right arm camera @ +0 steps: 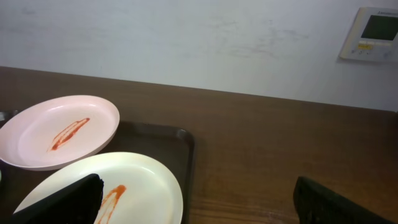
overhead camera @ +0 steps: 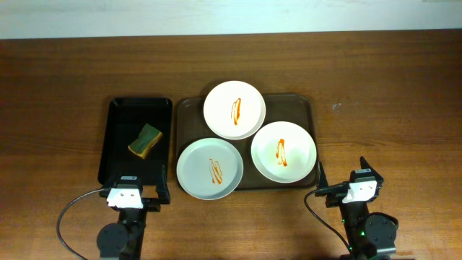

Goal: Clean dirty plates on tray and stack at the side

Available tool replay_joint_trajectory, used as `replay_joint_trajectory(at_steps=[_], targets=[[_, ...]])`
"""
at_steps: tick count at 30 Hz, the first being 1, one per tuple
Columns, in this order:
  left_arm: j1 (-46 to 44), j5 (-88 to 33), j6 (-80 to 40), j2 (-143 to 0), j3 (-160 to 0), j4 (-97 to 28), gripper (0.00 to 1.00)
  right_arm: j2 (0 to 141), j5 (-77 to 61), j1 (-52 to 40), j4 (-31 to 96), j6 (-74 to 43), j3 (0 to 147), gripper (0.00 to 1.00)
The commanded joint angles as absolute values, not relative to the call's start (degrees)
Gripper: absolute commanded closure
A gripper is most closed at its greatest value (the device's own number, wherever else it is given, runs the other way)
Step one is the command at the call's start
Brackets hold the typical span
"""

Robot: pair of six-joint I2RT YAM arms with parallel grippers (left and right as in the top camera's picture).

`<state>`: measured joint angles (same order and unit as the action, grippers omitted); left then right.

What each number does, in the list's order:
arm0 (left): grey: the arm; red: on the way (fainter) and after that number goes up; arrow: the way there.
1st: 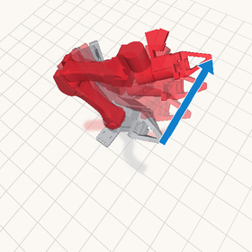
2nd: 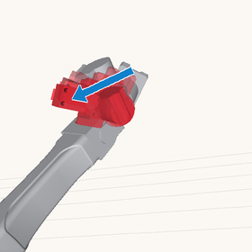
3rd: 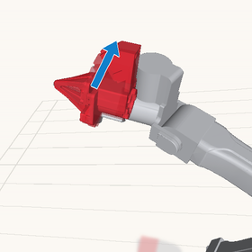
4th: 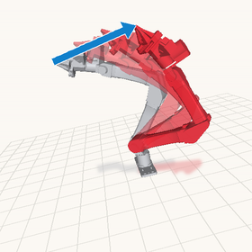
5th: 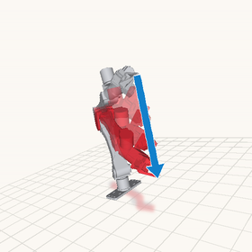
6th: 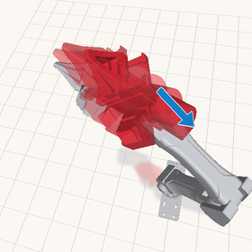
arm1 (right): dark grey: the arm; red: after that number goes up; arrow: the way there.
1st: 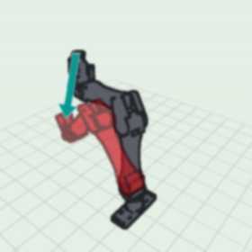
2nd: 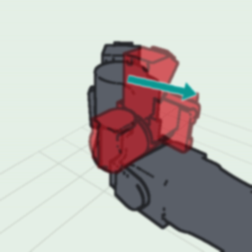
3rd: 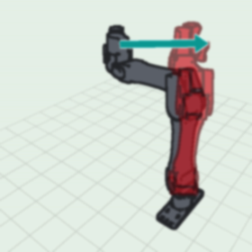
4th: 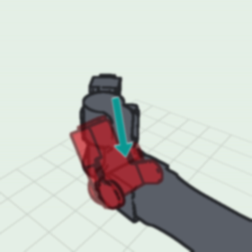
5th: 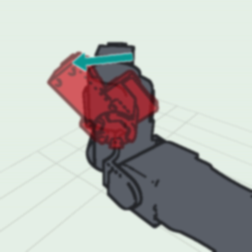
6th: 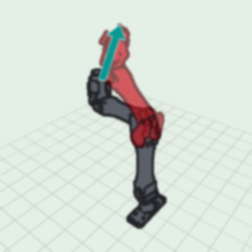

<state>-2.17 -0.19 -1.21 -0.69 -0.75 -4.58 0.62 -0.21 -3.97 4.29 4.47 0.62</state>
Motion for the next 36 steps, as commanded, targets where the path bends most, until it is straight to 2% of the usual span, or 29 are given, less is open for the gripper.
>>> replay_joint_trajectory(at_steps=[1, 28, 31, 36], targets=[[-2.0, -0.6, -1.7, -0.3, -0.5, -4.8, 0.0, 0.2, 0.3, -4.4, 4.7, 4.3, 0.3, 0.02], [-2.0, -0.7, -1.7, -0.3, -0.5, -4.8, 0.0, 0.2, 0.3, -4.4, 4.3, 4.3, 0.3, 0.02], [-2.0, -0.7, -2.7, -0.3, -0.7, -3.4, 0.0, 0.2, 0.1, -4.4, 3.7, 0.1, 0.4, 0.02], [-2.0, -0.6, -5.1, -4.8, -7.8, -11.5, 0.0, 4.6, -1.3, -4.4, 13.4, -5.1, 8.1, 0.02]])
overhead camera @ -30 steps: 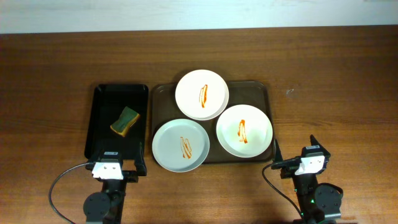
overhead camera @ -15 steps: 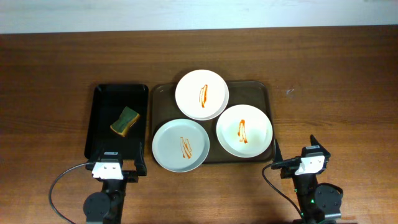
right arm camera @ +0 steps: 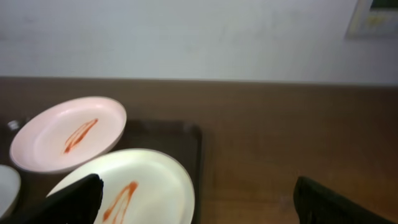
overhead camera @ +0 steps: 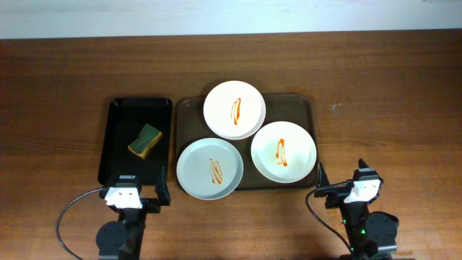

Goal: Clean dirty plates on tray and stack at the side

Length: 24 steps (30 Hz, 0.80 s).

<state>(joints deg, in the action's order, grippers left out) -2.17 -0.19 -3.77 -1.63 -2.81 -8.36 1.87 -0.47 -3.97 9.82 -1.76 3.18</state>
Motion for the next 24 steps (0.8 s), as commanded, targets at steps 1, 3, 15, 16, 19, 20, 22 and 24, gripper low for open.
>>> replay_joint_trajectory(at_steps=[1, 3, 15, 16, 19, 20, 22, 24], targets=[[-2.0, -0.6, -5.1, -7.7, -11.0, -14.3, 0.0, 8.0, -1.9, -4.4, 16.9, -5.7, 11.8, 0.01], [-2.0, -0.6, -5.1, -15.3, -17.5, -18.3, 0.0, 16.5, -4.1, -4.4, 22.6, -5.7, 19.5, 0.02], [-2.0, -0.7, -5.1, -60.5, -54.1, -46.4, 0.0, 58.0, -17.1, -4.4, 51.0, -5.6, 56.7, 0.02], [-2.0, -0.7, -5.1, -61.1, -54.1, -46.4, 0.0, 58.7, -17.4, -4.4, 51.0, -5.6, 56.7, 0.02], [-2.0, -0.7, -5.1, -60.9, -54.1, -46.4, 0.0, 58.9, -18.4, -4.4, 50.7, -5.7, 56.7, 0.02], [-2.0, -0.6, -5.1, -61.0, -54.1, -46.3, 0.0, 58.9, -19.5, -4.4, 50.8, -5.7, 56.7, 0.02], [-2.0, -1.8, -4.8, -61.0, -54.1, -44.6, 0.0, 59.0, -23.0, -4.5, 48.9, -5.7, 56.7, 0.01], [-1.7, -1.6, -3.8, -62.4, -54.8, -39.7, 0.0, 59.9, -26.8, -5.3, 47.3, -6.6, 56.7, 0.11]])
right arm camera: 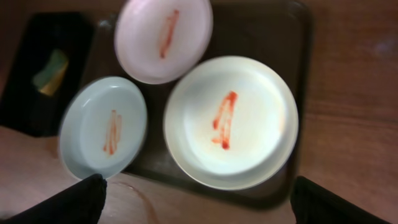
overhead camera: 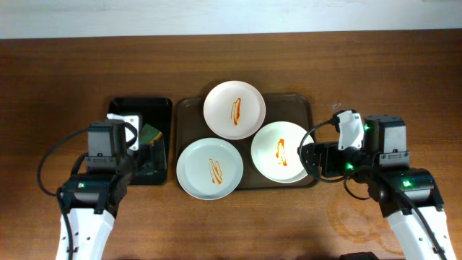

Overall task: Clean dirty plates on tray and stack at the side
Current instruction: 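Grasp the sponge with the left gripper and the lower-right plate with the right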

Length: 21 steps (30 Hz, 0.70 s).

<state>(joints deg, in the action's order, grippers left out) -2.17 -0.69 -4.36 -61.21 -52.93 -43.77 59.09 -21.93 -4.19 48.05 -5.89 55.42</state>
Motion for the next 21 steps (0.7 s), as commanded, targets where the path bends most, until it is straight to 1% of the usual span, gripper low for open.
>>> replay_joint_trajectory(at_steps=[1, 4, 5, 6, 7, 9, 10, 12, 14, 15, 17, 18, 19, 20, 21], targets=[[-1.3, -0.3, -2.5, -64.6, -56.6, -39.3, 0.0, 60.8, -26.8, -6.7, 47.1, -6.8, 56.7, 0.13], [-1.1, 2.2, 6.0, -75.4, -63.9, -39.7, 0.0, 64.5, -26.8, -12.4, 45.4, -9.3, 56.7, 0.13], [-1.1, 4.6, 6.6, -80.3, -66.2, -39.7, 0.04, 66.0, -26.7, -14.6, 44.4, -9.5, 56.7, 0.13], [-0.9, 4.5, 7.9, -83.5, -67.2, -39.4, 0.05, 67.2, -26.5, -16.1, 43.8, -9.7, 56.7, 0.14], [-0.6, 4.5, 9.5, -87.2, -67.8, -38.7, 0.12, 68.6, -26.3, -17.9, 43.0, -10.6, 56.7, 0.15], [0.2, 4.6, 13.8, -97.0, -67.8, -36.1, 0.3, 71.0, -26.3, -19.3, 42.0, -11.1, 56.7, 0.2], [1.0, 4.5, 13.8, -103.3, -67.8, -35.9, 0.43, 71.5, -26.3, -19.3, 42.0, -11.0, 56.7, 0.2], [0.9, 4.6, 13.8, -106.5, -67.8, -35.7, 0.44, 71.5, -24.8, -19.3, 42.0, -11.1, 56.7, 0.2], [1.0, 4.6, 13.8, -108.5, -67.7, -35.8, 0.52, 71.5, -24.6, -19.3, 42.0, -11.1, 56.7, 0.21], [1.0, 4.6, 13.8, -109.3, -67.6, -35.8, 0.52, 71.5, -24.6, -19.3, 42.0, -11.1, 56.7, 0.21], [1.0, 5.9, 13.8, -109.8, -67.5, -36.0, 0.57, 71.5, -24.6, -19.3, 42.0, -11.0, 56.7, 0.21], [1.0, 5.9, 13.8, -109.9, -67.5, -36.1, 0.64, 71.5, -24.6, -19.3, 42.0, -11.0, 56.7, 0.21], [1.0, 5.9, 13.8, -109.9, -67.5, -36.2, 0.73, 71.5, -24.6, -19.3, 42.0, -11.1, 56.7, 0.21], [1.0, 5.9, 13.8, -109.9, -67.5, -36.5, 0.8, 71.5, -24.6, -19.3, 42.0, -11.1, 56.7, 0.21], [1.0, 5.9, 13.8, -109.9, -67.5, -36.9, 0.81, 71.5, -24.6, -19.3, 42.0, -11.0, 56.7, 0.21]])
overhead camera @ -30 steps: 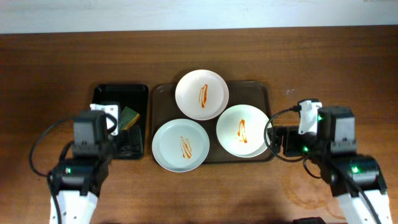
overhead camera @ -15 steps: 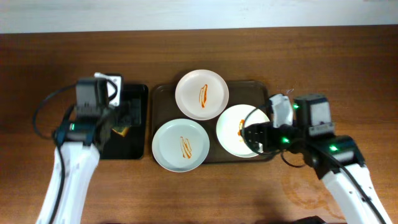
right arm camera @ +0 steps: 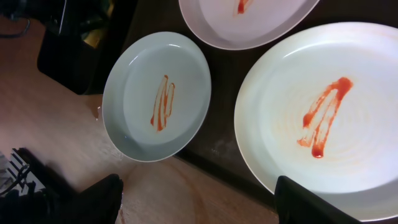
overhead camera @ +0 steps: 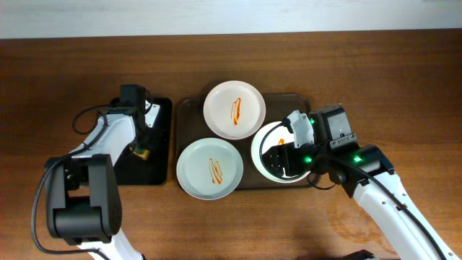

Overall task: Clean dirty plates on tray and stack at the side
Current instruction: 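Grasp the sponge with the left gripper and the lower-right plate with the right, then scrub the lower-left plate with the sponge in the left gripper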

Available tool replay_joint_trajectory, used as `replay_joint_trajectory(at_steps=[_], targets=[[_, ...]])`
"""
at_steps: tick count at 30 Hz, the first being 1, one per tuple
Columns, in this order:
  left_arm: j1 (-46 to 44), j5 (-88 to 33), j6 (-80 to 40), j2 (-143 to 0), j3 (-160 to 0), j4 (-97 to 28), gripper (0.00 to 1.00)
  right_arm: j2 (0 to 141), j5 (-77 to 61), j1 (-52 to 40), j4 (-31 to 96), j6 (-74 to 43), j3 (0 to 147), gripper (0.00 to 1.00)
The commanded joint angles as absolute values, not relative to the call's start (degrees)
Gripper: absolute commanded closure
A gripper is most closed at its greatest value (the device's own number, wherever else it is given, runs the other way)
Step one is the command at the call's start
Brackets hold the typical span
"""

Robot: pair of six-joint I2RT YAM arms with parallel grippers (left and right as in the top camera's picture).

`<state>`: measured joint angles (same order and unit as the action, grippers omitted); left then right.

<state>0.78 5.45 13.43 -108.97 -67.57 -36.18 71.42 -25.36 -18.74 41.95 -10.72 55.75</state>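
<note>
Three white plates with red sauce streaks lie on the brown tray: a far plate, a bluish near-left plate and a cream right plate. My right gripper hangs open just above the cream plate, holding nothing. The right wrist view also shows the bluish plate and the far plate; my right gripper spans the tray's near edge there. My left gripper reaches down in the black tray at the green-yellow sponge, mostly hidden beneath it.
The black sponge tray sits left of the brown tray, almost touching it. Bare wooden table surrounds both trays. The left arm's cable loops over the table at the left.
My left gripper moved from the black tray's near half to farther in, down at the sponge. My right gripper moved left from the cream plate's right rim to over the plate, and lower.
At the two oldest moments both arms sat parked at the table's near edge, grippers open, plates and sponge untouched. Then both arms stood out over the table, left above the black tray, right beside the cream plate. Now each is down at its object.
</note>
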Motion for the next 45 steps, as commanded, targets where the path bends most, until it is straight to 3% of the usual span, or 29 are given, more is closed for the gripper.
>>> replay_joint_trajectory(at_steps=[1, 2, 3, 5, 9, 18, 22, 25, 28, 40, 45], targets=[[1.0, 5.9, 13.8, -109.9, -67.5, -36.9, 0.87, 71.5, -24.6, -19.3, 41.9, -11.0, 56.7, 0.21], [1.0, 5.9, 13.8, -109.9, -67.5, -36.9, 0.96, 71.5, -24.5, -19.3, 42.0, -11.1, 56.7, 0.21], [1.0, 5.8, 13.8, -109.9, -67.5, -36.9, 1.0, 71.5, -23.3, -19.3, 42.0, -11.3, 56.7, 0.21], [1.0, 5.8, 13.5, -109.9, -67.6, -37.6, 1.0, 71.7, -23.1, -19.3, 42.1, -11.3, 56.7, 0.21], [1.0, 4.3, 7.7, -108.0, -69.6, -41.8, 1.0, 74.4, -24.3, -20.0, 42.2, -11.3, 56.7, 0.32], [1.0, -2.4, 5.6, -91.0, -72.3, -47.7, 1.0, 86.4, -20.9, -28.4, 32.5, -21.0, 56.7, 0.35], [1.0, -2.4, 5.6, -90.4, -72.3, -47.7, 1.0, 95.2, -20.8, -29.7, 27.6, -25.7, 56.7, 0.55], [1.0, -2.4, 5.6, -90.4, -72.3, -47.6, 1.0, 97.8, -22.4, -29.7, 25.0, -26.0, 56.7, 0.61], [1.0, -7.2, 5.6, -90.4, -72.3, -47.6, 1.0, 97.9, -22.2, -29.7, 24.8, -26.1, 56.7, 0.74], [1.0, -9.3, 5.6, -90.4, -72.3, -48.2, 1.0, 97.9, -14.5, -34.1, 27.5, -33.1, 56.5, 0.74], [0.9, -12.1, 5.6, -90.4, -72.3, -49.5, 1.0, 99.5, -14.7, -35.5, 27.8, -35.0, 56.0, 0.82]])
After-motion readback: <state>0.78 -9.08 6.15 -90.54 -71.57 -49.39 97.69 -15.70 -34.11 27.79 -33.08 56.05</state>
